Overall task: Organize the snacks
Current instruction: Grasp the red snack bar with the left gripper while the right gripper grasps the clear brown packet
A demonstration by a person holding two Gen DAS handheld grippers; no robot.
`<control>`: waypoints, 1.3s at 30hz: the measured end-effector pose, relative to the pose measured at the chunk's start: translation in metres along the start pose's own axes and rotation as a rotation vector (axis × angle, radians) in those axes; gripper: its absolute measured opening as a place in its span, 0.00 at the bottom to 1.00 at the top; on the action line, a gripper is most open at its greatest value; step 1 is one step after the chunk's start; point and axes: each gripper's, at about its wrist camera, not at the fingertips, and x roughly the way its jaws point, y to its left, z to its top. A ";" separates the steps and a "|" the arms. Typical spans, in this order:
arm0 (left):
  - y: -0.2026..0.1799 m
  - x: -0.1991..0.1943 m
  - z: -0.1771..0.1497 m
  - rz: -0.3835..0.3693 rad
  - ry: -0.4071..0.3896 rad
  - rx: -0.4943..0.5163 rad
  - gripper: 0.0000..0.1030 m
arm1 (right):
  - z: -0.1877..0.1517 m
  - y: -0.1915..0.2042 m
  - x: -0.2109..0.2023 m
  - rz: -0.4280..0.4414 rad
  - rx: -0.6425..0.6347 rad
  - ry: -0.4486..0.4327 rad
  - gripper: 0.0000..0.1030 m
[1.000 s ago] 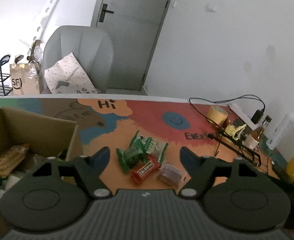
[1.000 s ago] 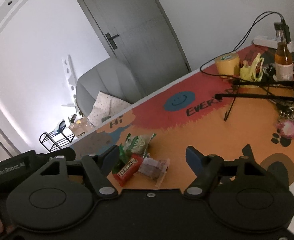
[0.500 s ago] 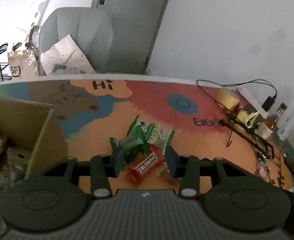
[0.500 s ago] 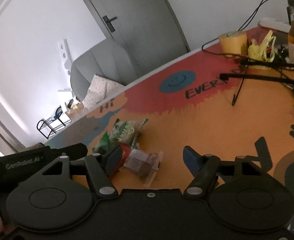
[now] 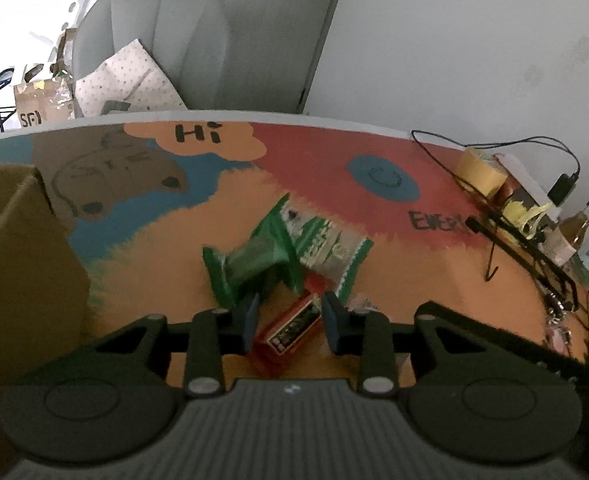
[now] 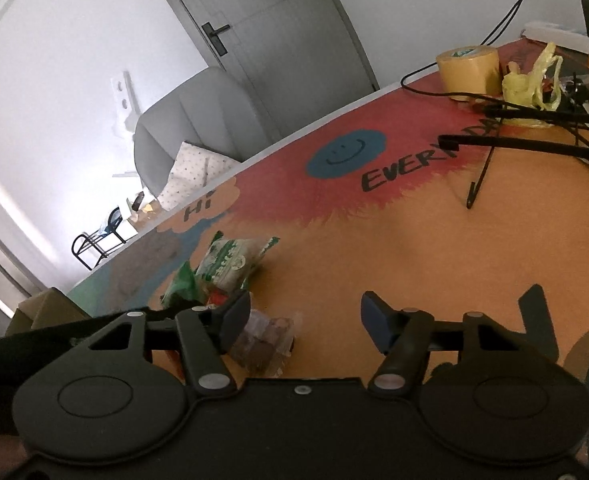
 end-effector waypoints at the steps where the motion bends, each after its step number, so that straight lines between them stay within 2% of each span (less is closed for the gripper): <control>1: 0.000 0.003 -0.001 -0.002 0.009 0.002 0.32 | 0.000 0.000 0.000 0.006 0.000 -0.003 0.60; 6: -0.003 0.005 -0.008 0.000 0.018 0.023 0.31 | 0.002 0.005 0.006 0.031 0.004 -0.001 0.59; 10: -0.001 0.003 -0.010 0.016 0.017 0.017 0.21 | 0.005 0.012 0.013 0.059 -0.001 -0.001 0.58; 18: 0.006 -0.009 -0.017 0.016 0.022 0.008 0.20 | -0.002 0.027 0.024 0.051 -0.041 0.036 0.58; 21: 0.009 -0.012 -0.020 0.015 0.022 -0.002 0.20 | -0.006 0.032 0.026 0.009 -0.077 0.051 0.50; 22: 0.010 -0.014 -0.022 0.014 0.021 -0.003 0.20 | -0.007 0.033 0.025 0.004 -0.083 0.053 0.44; 26: 0.013 -0.019 -0.025 0.010 0.024 -0.006 0.20 | -0.010 0.034 0.020 0.002 -0.101 0.064 0.34; 34: 0.012 -0.029 -0.034 0.000 0.034 0.013 0.20 | -0.021 0.030 -0.002 -0.014 -0.091 0.060 0.30; 39: 0.003 -0.035 -0.042 0.011 0.043 0.070 0.22 | -0.028 0.025 -0.017 -0.030 -0.073 0.064 0.30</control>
